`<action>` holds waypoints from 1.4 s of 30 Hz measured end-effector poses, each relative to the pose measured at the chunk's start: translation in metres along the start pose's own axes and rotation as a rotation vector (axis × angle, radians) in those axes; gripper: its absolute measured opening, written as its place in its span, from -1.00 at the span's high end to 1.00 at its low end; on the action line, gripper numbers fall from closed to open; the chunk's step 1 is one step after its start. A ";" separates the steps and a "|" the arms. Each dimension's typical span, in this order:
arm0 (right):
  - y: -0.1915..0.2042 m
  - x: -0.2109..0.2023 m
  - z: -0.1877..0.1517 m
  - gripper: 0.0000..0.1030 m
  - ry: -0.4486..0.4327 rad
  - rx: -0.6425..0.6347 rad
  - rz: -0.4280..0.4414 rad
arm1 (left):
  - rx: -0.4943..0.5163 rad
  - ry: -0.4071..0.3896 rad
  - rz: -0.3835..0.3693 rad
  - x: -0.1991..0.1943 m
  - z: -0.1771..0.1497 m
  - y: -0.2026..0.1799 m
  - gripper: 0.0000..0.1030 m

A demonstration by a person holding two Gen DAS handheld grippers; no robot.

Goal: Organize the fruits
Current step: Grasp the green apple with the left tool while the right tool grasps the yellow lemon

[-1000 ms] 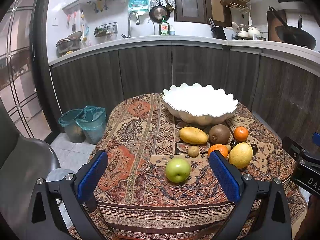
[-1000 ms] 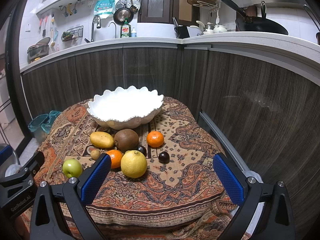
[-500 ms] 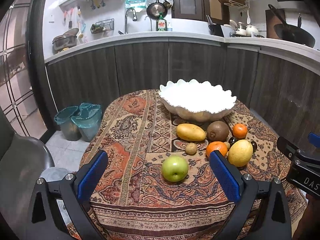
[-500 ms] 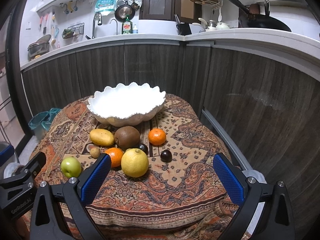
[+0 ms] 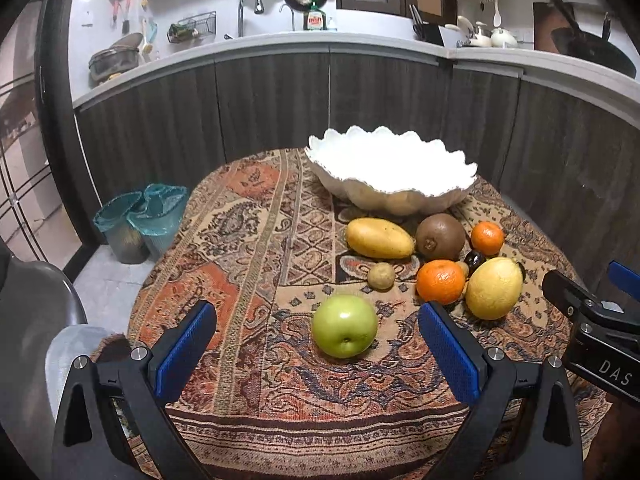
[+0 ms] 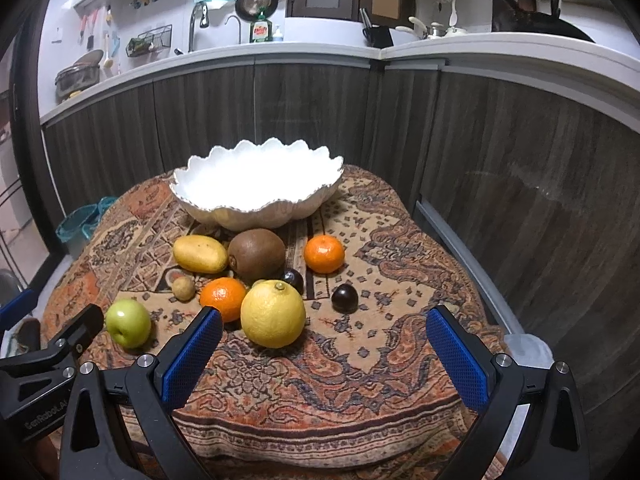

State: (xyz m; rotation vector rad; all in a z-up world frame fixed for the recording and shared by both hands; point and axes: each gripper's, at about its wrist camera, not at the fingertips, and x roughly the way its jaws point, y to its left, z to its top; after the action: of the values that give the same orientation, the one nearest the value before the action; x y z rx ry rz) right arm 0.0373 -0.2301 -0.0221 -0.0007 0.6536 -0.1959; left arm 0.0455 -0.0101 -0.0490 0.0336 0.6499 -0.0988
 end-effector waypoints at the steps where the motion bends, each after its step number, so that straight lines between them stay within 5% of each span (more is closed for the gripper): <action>1: 0.000 0.002 0.000 -1.00 0.004 -0.001 0.000 | 0.001 0.007 -0.001 0.003 0.000 0.000 -0.99; 18: 0.009 0.053 -0.006 -0.97 0.094 -0.023 0.017 | 0.031 0.127 -0.020 0.057 -0.007 -0.009 -0.70; 26: 0.018 0.072 -0.008 -0.76 0.125 -0.039 0.061 | 0.022 0.175 -0.048 0.073 -0.008 -0.009 -0.70; 42: 0.024 0.103 -0.007 -0.44 0.170 -0.042 0.118 | 0.047 0.220 -0.077 0.091 -0.009 -0.018 -0.29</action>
State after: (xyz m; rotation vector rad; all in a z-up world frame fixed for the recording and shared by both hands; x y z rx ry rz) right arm 0.1175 -0.2252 -0.0911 0.0143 0.8243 -0.0685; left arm 0.1103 -0.0347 -0.1118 0.0653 0.8688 -0.1860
